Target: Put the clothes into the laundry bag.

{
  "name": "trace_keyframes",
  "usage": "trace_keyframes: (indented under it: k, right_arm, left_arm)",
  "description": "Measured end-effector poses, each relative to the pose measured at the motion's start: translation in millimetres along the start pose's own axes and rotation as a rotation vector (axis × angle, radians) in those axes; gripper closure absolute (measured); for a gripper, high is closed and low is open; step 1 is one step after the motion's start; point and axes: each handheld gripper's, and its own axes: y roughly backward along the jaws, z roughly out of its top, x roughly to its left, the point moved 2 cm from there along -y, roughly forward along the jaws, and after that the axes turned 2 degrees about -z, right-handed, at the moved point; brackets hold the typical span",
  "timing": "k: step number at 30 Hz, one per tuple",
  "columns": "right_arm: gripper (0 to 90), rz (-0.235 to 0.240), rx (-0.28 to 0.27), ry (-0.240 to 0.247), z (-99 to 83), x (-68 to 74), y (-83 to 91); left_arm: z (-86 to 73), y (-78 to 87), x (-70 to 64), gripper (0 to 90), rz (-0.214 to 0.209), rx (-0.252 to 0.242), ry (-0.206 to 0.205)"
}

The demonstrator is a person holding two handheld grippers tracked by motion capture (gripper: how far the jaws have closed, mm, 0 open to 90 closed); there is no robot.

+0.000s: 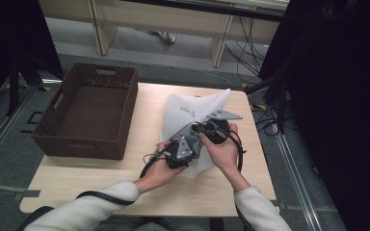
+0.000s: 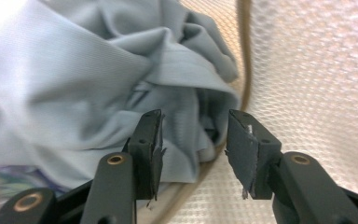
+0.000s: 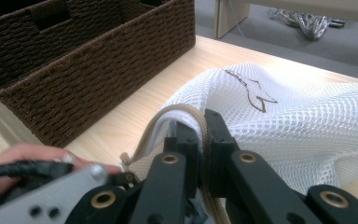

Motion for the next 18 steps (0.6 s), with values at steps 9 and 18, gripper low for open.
trace_keyframes:
  k: [9, 18]
  right_arm:
    - [87.2, -0.002, -0.006, -0.038, -5.2, -1.5, -2.8]
    - [87.2, 0.003, 0.030, -0.040, -9.5, -4.5, -1.2]
  left_arm:
    - [1.9, -26.2, 7.0, 77.8, 0.047, 0.107, -0.027]
    - [8.6, -28.8, 5.7, 83.4, 0.106, 0.048, -0.069]
